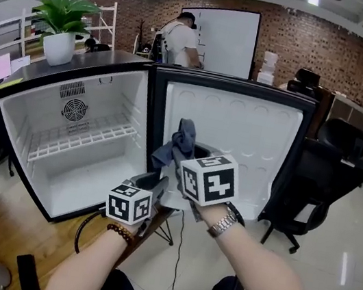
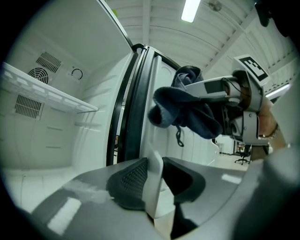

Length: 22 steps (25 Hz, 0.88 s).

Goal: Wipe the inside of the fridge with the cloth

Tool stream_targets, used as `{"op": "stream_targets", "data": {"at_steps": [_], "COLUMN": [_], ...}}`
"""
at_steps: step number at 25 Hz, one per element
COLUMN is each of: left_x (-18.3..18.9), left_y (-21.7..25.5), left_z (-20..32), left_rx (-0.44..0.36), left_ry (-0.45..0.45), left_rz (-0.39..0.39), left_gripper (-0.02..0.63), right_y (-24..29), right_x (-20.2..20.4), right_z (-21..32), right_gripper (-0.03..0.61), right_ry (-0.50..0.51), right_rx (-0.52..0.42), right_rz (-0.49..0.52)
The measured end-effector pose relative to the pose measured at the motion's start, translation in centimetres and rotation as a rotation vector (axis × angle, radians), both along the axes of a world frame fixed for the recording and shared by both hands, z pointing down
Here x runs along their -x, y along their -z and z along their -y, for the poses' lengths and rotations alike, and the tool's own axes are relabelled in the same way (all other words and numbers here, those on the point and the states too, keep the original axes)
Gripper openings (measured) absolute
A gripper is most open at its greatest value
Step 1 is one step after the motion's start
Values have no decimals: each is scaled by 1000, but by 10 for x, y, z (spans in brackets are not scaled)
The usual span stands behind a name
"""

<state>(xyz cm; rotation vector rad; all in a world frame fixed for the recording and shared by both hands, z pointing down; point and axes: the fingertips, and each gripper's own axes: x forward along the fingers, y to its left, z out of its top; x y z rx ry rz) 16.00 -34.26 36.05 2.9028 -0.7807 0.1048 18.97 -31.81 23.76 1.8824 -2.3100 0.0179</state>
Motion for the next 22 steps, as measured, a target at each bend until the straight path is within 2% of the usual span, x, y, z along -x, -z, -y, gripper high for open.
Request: {"op": "stream_targets", "data": {"at_steps": [10, 22], "left_x": [1, 3], "left_y": [0, 1], "left_z": [-1, -1], "left_rx": [2, -3], "left_ry": [7, 7], "left_rz": [-5, -8], "left_gripper": [107, 107], "right_y": [-11, -18], "right_x": [11, -51], "right_z": [24, -1], "right_gripper": [127, 126], "right_ry": [-16, -139], "right_rx": [26, 36], "right_rz": [-8, 0]}}
